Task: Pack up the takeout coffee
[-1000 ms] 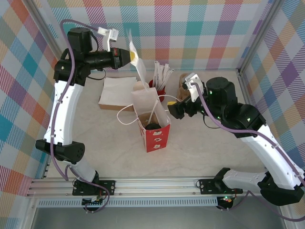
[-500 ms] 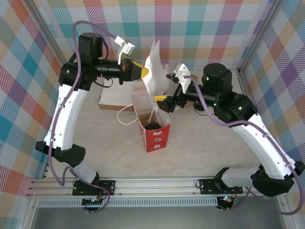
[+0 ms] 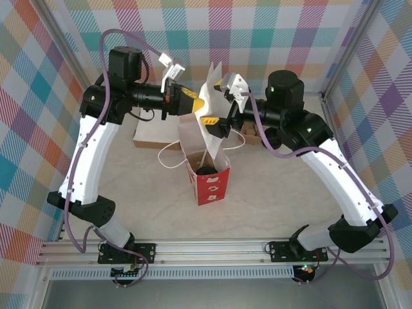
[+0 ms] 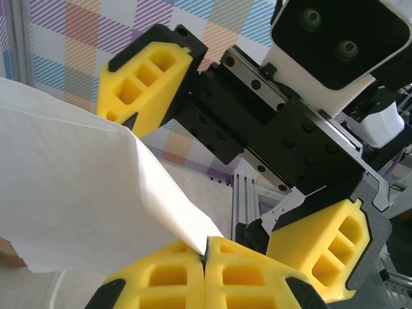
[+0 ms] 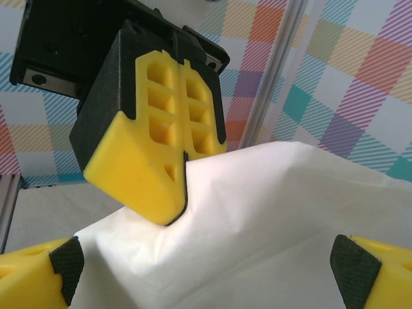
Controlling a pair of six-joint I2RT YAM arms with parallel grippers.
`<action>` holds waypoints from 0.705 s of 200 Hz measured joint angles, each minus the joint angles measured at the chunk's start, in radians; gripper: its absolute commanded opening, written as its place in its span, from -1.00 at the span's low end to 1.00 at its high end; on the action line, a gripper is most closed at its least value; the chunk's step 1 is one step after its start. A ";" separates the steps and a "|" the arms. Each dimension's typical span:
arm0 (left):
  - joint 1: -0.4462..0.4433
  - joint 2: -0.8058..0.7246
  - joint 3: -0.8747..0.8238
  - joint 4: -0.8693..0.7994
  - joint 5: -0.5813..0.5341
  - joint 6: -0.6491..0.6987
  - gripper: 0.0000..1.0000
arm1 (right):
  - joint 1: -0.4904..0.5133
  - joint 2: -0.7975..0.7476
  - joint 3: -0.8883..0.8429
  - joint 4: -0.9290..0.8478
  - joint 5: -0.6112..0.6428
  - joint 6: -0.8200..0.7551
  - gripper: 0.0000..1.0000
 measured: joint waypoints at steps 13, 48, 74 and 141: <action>-0.003 0.000 0.000 0.000 0.001 0.000 -1.00 | -0.001 0.015 0.011 0.000 -0.028 0.000 0.84; -0.005 -0.001 0.000 0.001 0.008 0.000 -1.00 | -0.001 0.041 0.011 -0.013 -0.082 0.016 0.59; -0.005 -0.001 0.000 0.003 0.008 0.000 -1.00 | -0.001 0.047 -0.002 -0.018 -0.100 0.037 0.28; -0.006 -0.016 0.000 0.003 -0.015 0.014 -1.00 | -0.001 0.027 -0.119 -0.023 -0.088 0.088 -0.29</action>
